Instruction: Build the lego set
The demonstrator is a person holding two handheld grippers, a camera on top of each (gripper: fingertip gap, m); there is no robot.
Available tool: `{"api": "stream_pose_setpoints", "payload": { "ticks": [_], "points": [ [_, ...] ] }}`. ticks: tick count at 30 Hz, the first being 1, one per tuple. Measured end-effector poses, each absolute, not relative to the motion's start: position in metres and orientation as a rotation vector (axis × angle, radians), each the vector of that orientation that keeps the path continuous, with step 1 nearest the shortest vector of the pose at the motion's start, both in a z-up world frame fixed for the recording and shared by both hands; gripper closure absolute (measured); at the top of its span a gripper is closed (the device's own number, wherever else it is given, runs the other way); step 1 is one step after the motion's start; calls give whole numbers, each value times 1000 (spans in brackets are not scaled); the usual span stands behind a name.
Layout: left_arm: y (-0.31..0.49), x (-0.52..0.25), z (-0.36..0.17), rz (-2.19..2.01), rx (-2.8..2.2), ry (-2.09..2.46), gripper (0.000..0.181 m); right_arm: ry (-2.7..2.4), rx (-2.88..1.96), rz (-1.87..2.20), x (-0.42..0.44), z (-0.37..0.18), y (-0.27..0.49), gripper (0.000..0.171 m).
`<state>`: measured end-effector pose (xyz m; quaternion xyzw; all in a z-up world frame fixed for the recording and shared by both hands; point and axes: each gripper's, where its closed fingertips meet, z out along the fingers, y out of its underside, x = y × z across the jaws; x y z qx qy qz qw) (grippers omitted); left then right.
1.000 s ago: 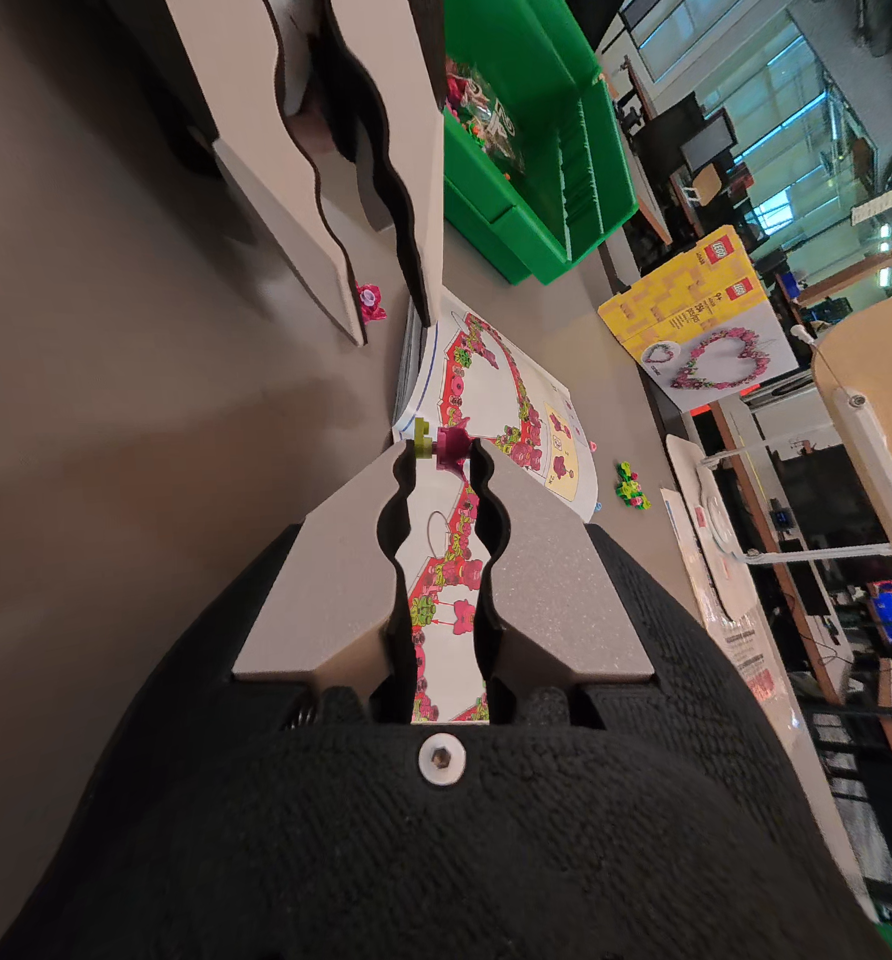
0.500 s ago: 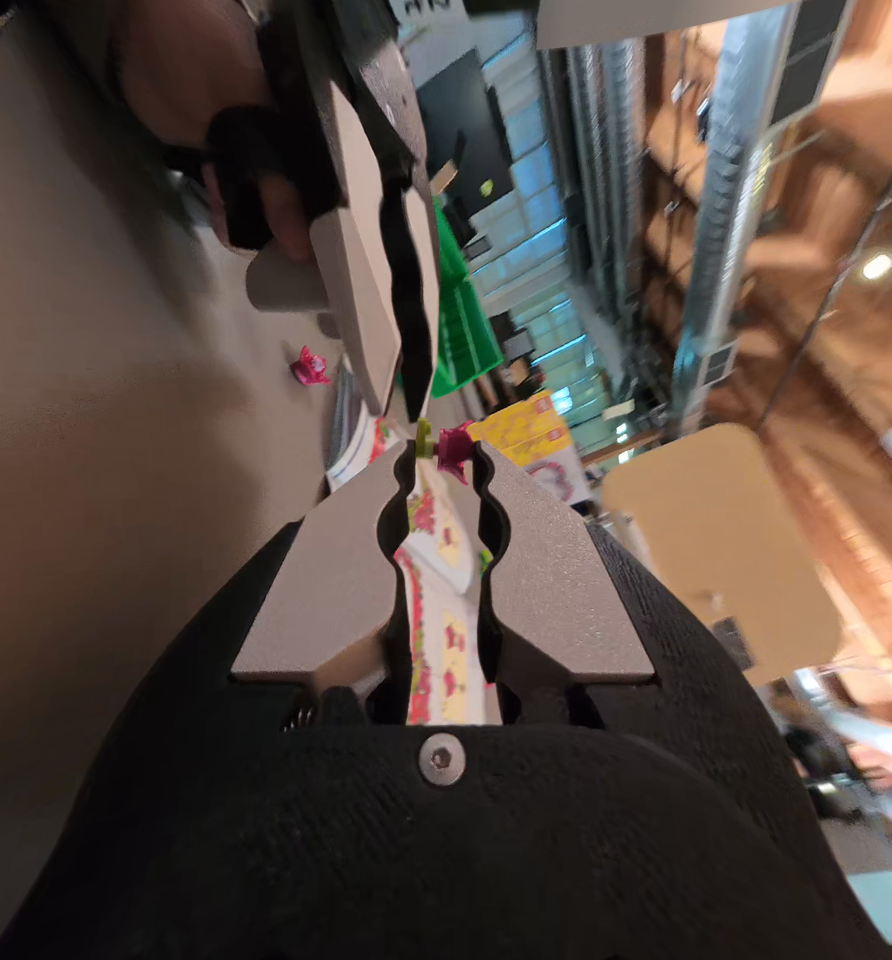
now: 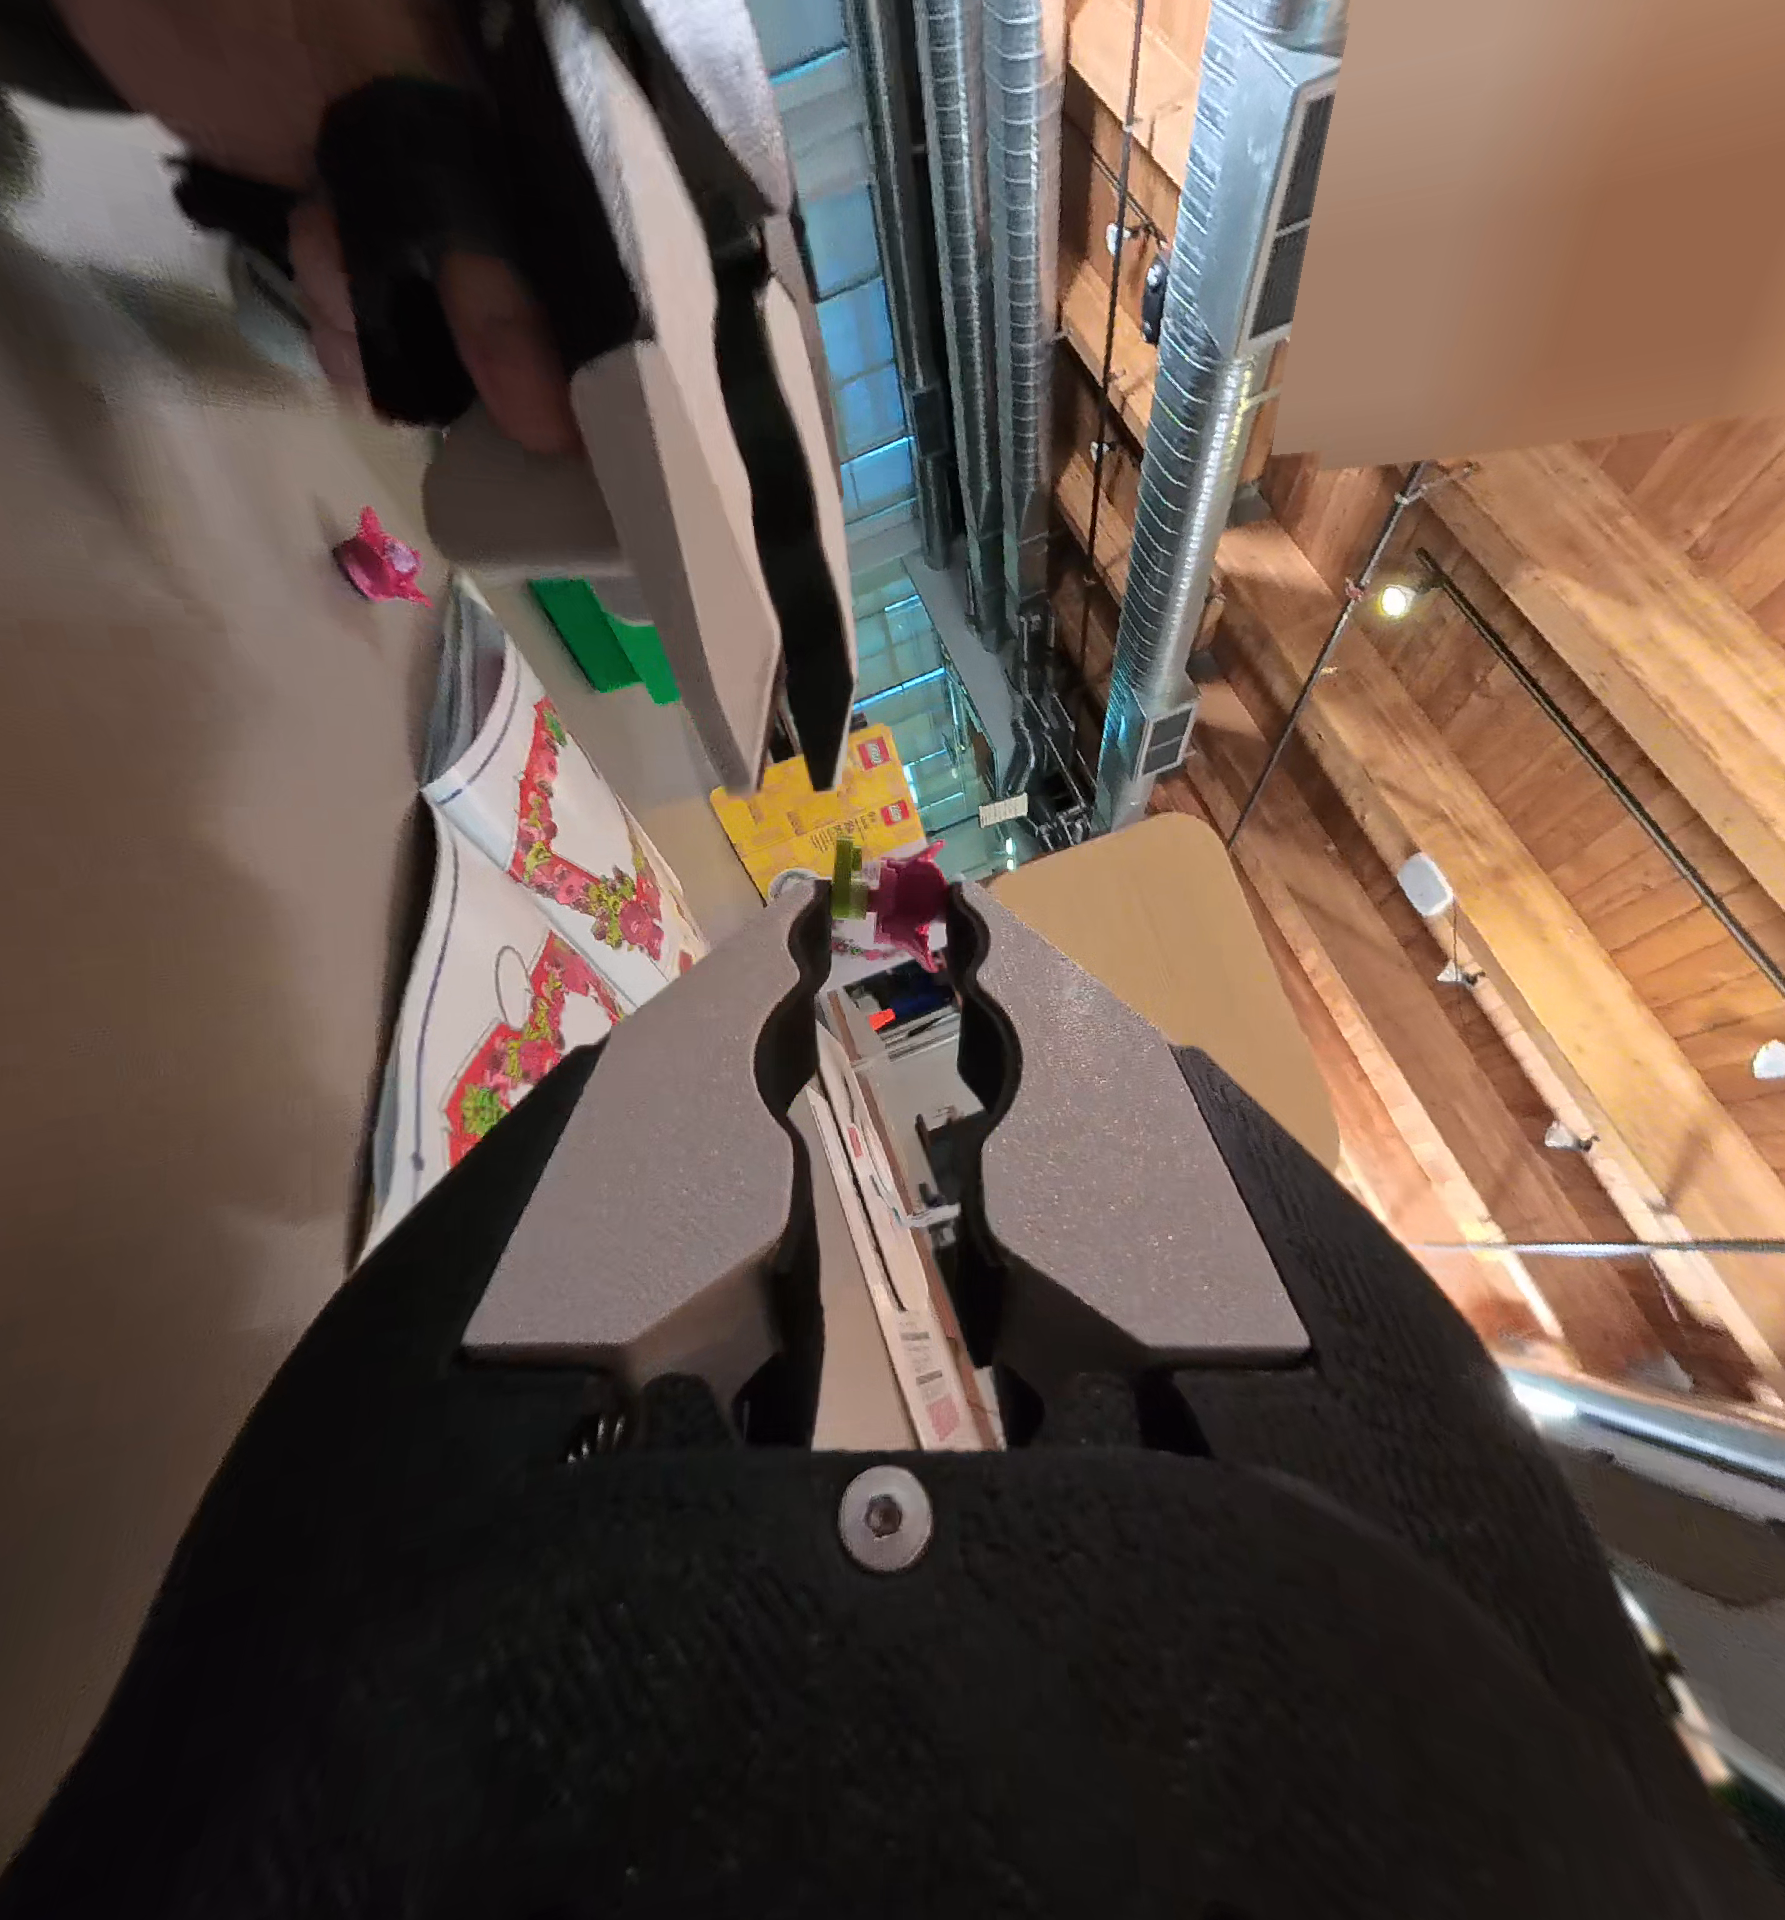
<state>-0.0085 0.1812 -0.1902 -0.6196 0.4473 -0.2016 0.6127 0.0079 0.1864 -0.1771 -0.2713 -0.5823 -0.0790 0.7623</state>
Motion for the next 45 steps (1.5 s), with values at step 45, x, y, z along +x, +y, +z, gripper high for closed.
{"api": "stream_pose_setpoints", "payload": {
  "ticks": [45],
  "points": [
    [170,1,-190,-987,-1479,898,165,-1308,-640,6,-2,-189,179,151]
  ]
}}
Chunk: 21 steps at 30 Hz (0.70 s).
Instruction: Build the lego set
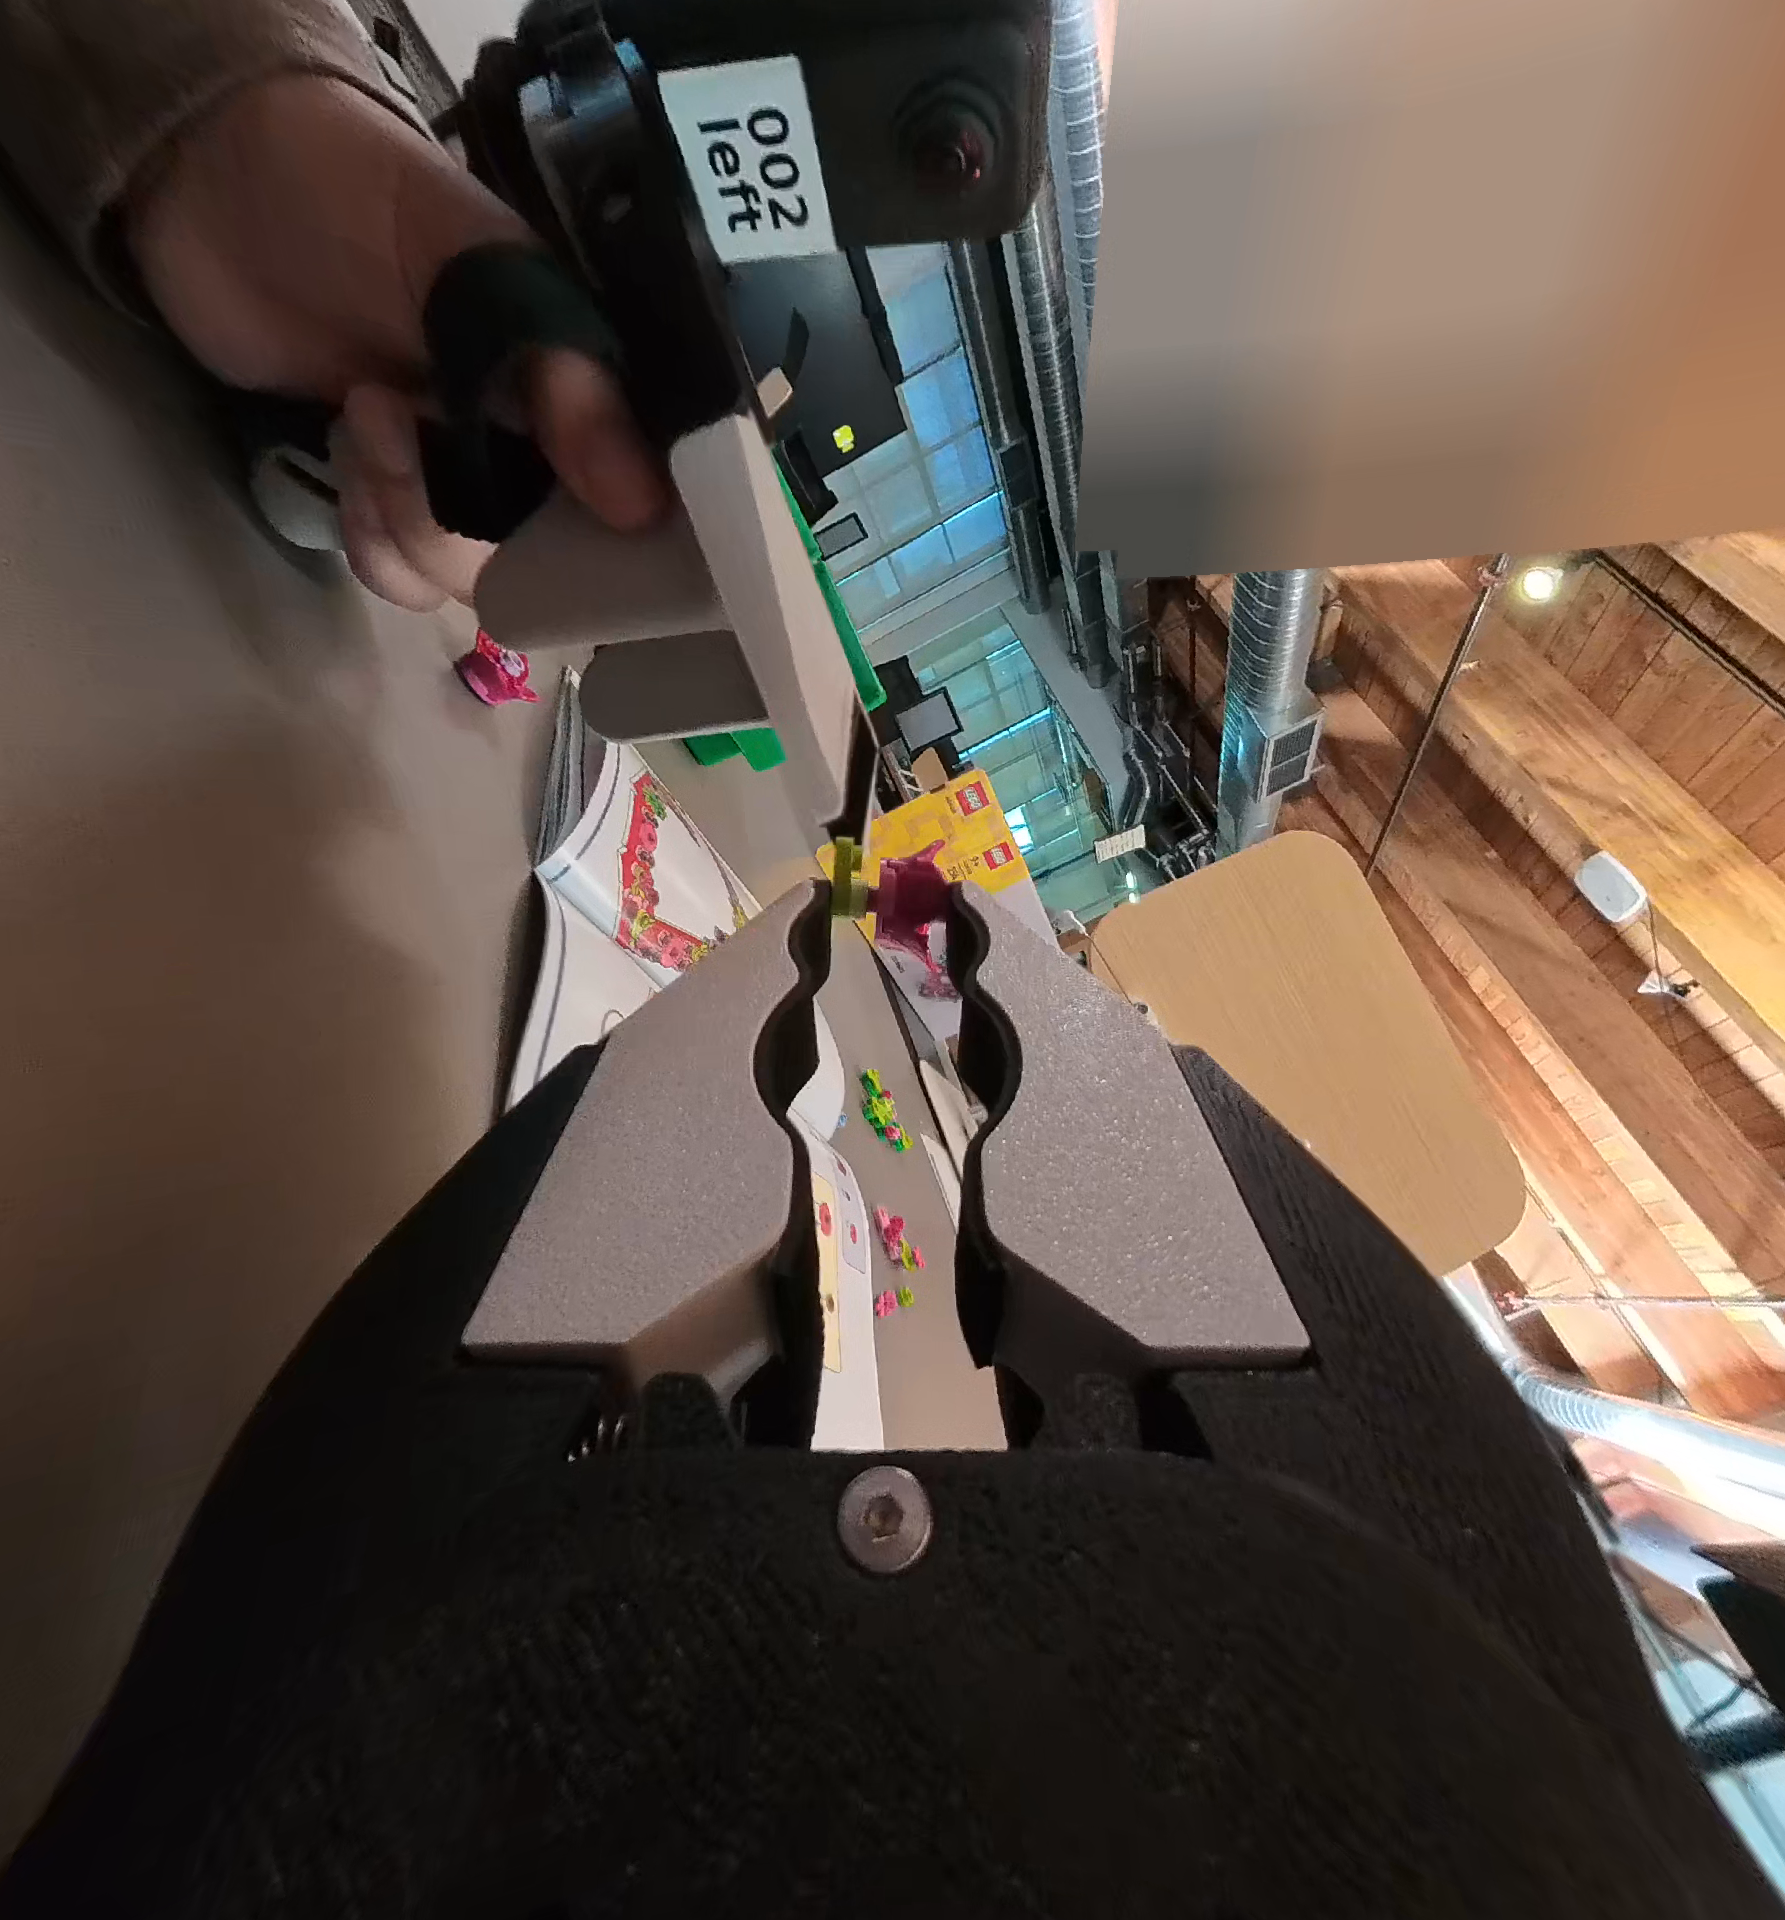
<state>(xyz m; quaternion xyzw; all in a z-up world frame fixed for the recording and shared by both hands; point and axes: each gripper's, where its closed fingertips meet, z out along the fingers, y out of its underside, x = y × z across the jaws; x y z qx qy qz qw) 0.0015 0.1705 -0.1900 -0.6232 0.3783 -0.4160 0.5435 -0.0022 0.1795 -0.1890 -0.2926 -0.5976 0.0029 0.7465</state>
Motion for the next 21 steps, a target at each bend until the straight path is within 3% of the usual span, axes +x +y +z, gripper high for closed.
{"api": "stream_pose_setpoints", "payload": {
  "ticks": [7,21],
  "points": [
    [167,3,-190,-1016,-1469,916,175,-1318,-618,8,-3,-190,176,151],
    [166,5,-194,-993,-1477,966,176,-1331,-611,9,-4,-192,174,151]
  ]
}}
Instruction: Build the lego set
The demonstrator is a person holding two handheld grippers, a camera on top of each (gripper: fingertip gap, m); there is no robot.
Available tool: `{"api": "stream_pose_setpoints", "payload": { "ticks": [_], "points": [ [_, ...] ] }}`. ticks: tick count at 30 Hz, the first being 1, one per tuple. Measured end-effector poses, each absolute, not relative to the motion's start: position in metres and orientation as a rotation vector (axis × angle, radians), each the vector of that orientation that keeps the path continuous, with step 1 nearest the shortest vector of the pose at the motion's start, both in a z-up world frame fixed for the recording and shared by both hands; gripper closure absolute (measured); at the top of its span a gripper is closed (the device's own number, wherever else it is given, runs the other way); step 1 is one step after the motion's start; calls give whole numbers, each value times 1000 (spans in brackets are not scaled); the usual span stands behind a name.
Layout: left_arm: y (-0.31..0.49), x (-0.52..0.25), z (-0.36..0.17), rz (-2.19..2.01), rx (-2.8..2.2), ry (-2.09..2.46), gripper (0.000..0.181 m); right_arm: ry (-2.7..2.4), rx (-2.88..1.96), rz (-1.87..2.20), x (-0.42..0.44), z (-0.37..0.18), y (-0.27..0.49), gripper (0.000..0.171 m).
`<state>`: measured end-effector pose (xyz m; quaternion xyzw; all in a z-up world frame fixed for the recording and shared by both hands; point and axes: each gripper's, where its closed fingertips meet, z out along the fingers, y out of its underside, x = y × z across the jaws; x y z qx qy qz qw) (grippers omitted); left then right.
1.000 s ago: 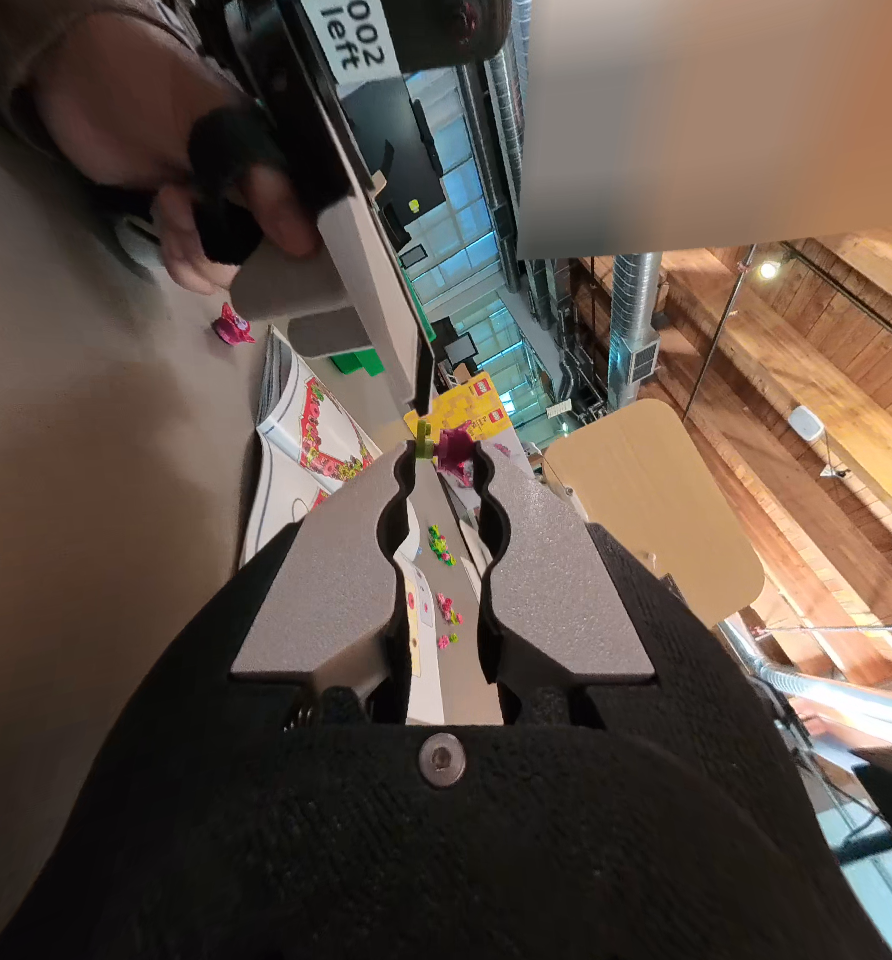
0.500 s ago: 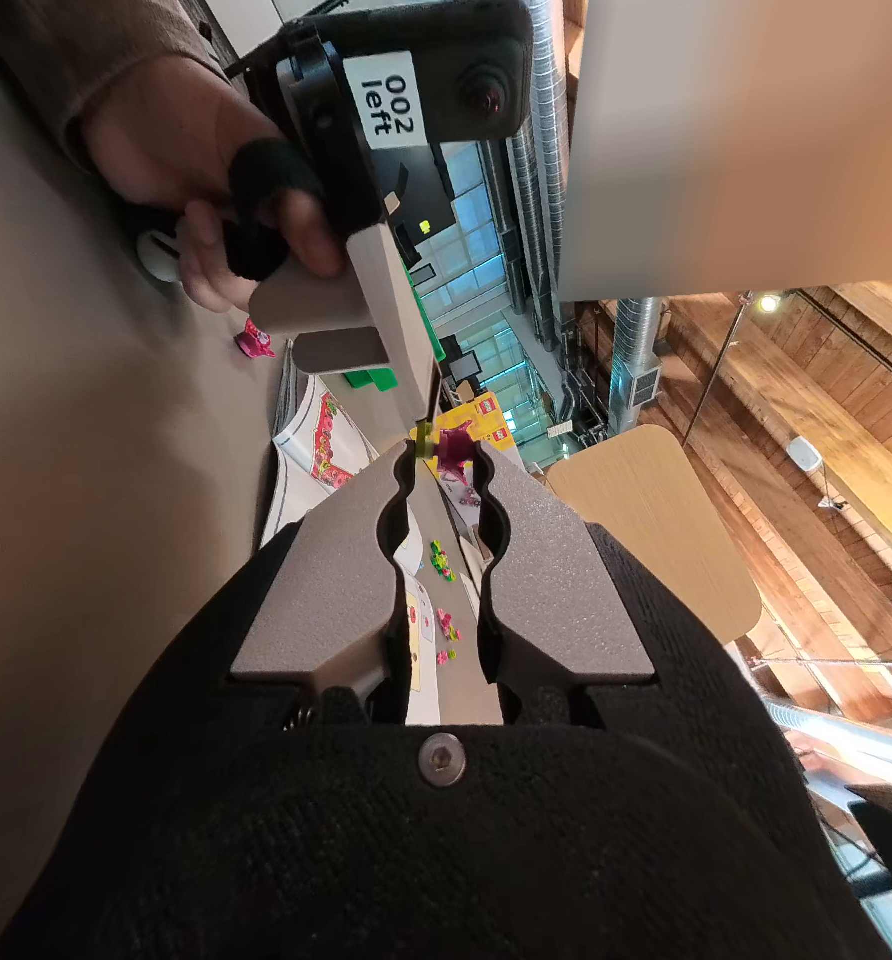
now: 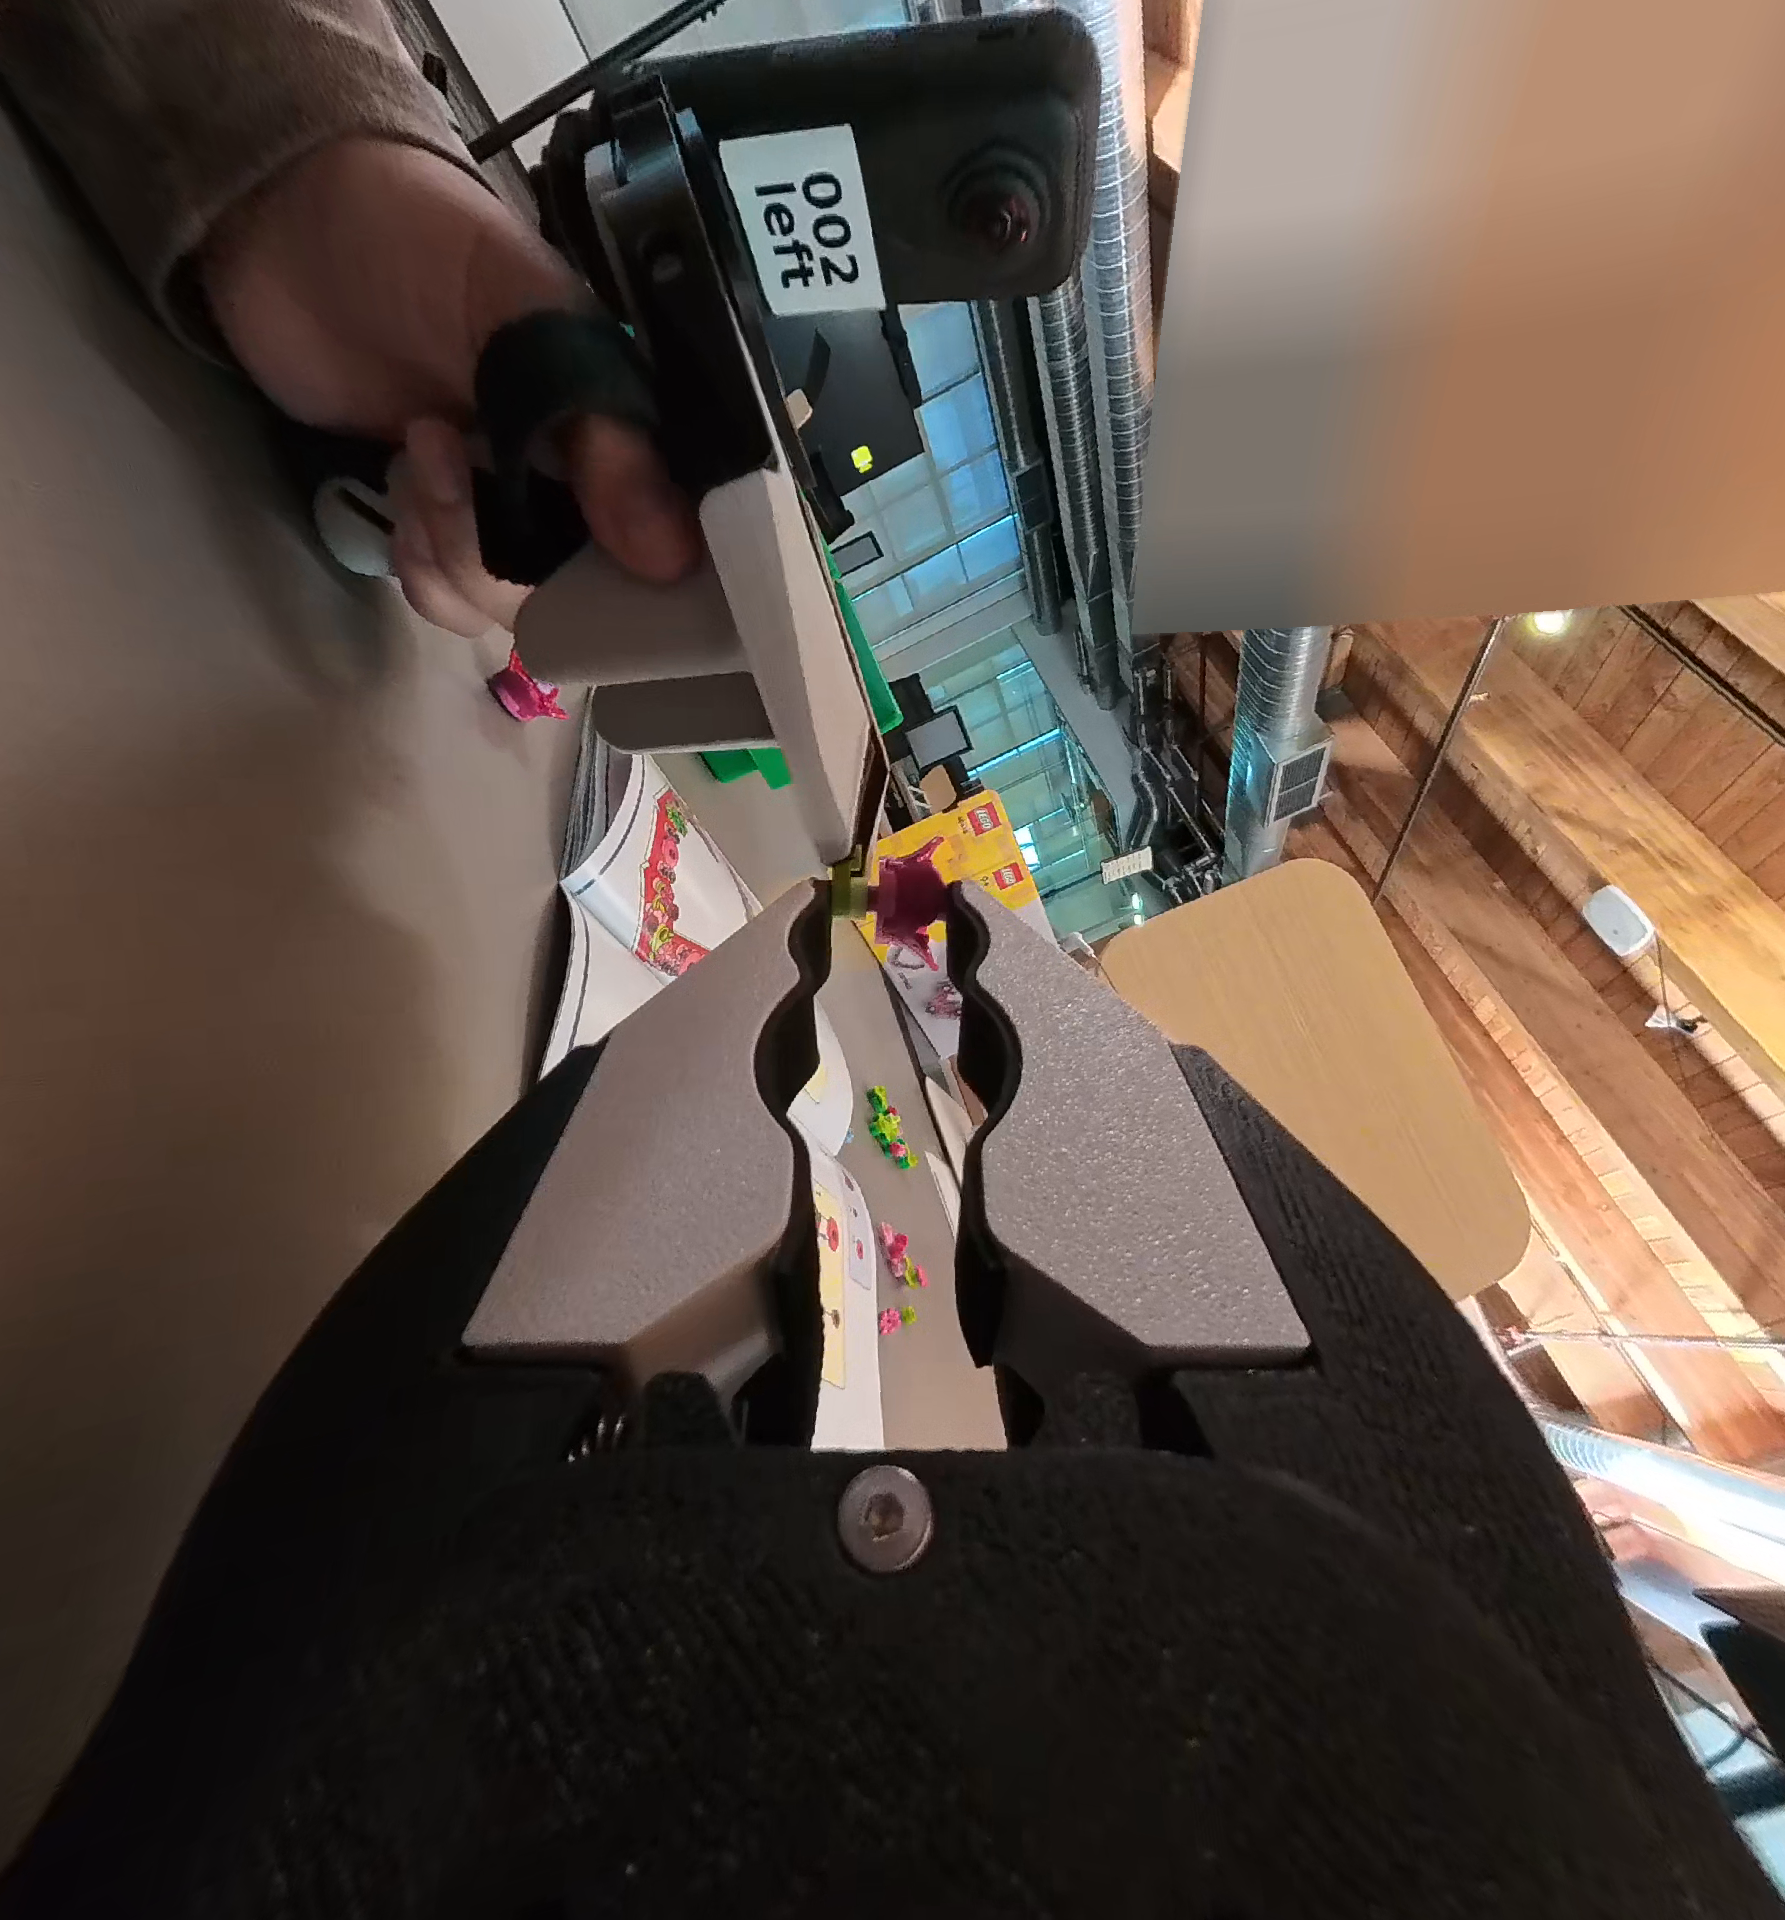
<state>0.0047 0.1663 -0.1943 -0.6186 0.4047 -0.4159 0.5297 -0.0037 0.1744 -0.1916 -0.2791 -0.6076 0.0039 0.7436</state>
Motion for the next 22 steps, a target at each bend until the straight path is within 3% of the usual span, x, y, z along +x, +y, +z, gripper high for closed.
{"api": "stream_pose_setpoints", "payload": {
  "ticks": [22],
  "points": [
    [176,-7,-189,-757,-1374,969,176,-1240,-771,188,7,-182,191,151]
  ]
}}
